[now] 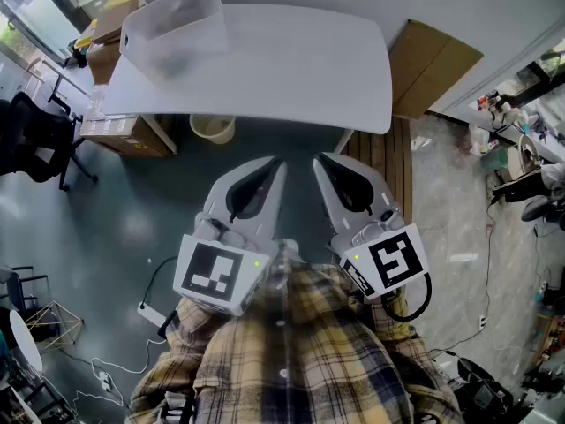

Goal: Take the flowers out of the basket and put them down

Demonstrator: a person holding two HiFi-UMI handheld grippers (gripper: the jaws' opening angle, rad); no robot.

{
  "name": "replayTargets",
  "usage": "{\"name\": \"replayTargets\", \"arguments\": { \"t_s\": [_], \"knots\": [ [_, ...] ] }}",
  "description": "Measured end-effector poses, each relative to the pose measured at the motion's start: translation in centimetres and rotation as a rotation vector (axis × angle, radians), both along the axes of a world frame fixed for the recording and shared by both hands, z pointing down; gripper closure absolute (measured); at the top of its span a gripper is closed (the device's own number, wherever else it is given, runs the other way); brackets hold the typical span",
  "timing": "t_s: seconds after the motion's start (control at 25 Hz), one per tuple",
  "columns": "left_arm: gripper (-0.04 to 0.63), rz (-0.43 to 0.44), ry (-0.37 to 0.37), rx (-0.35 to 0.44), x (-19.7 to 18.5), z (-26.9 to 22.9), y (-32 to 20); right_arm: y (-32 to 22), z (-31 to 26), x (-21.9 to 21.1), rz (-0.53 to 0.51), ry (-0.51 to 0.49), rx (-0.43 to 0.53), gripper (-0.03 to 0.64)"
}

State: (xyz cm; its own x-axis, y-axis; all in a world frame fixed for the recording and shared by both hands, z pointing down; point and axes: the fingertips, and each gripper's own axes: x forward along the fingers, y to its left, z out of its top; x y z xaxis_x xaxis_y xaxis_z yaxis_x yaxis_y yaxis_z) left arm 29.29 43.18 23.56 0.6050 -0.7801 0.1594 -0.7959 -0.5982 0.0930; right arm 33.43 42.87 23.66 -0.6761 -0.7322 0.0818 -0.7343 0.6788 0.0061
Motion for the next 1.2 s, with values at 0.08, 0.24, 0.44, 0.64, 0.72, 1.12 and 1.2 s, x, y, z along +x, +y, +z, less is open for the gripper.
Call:
{"name": "replayTargets", "arguments": {
  "t_s": [0.08,0.24,0.44,0.64,0.72,1.12,1.2],
  "knots": [
    [0.594,-0.003,0.005,0.004,0.6,0.0,-0.2,-0.1,0.0,0.5,-0.002,-0.001,0.003,0.612],
    [0.594,-0.001,0.000,0.001,1.6,0.1,-0.2,-0.1,0.1,1.3,-0.003,0.003,0.006,0.612],
    [0.594,-0.013,0.011,0.003,2.5,0.0,-0.5,-0.3,0.0,2.5,-0.006,-0.002,0.004,0.612],
    [0.594,-0.042,0.020,0.011,2.3,-0.1,-0.4,-0.2,0.4,2.5,-0.027,-0.003,-0.001,0.612],
    [0.594,-0.057,0.014,0.011,2.1,0.0,-0.3,-0.2,0.5,2.4,-0.042,-0.003,-0.002,0.612],
    [0.594,-0.099,0.013,0.004,-1.3,0.7,-2.8,-3.1,1.1,-0.9,-0.084,0.005,-0.010,0.612],
    [0.594,-0.099,0.019,0.007,-2.5,0.7,-3.9,-4.2,1.3,-2.1,-0.085,0.007,-0.015,0.612]
  ]
}}
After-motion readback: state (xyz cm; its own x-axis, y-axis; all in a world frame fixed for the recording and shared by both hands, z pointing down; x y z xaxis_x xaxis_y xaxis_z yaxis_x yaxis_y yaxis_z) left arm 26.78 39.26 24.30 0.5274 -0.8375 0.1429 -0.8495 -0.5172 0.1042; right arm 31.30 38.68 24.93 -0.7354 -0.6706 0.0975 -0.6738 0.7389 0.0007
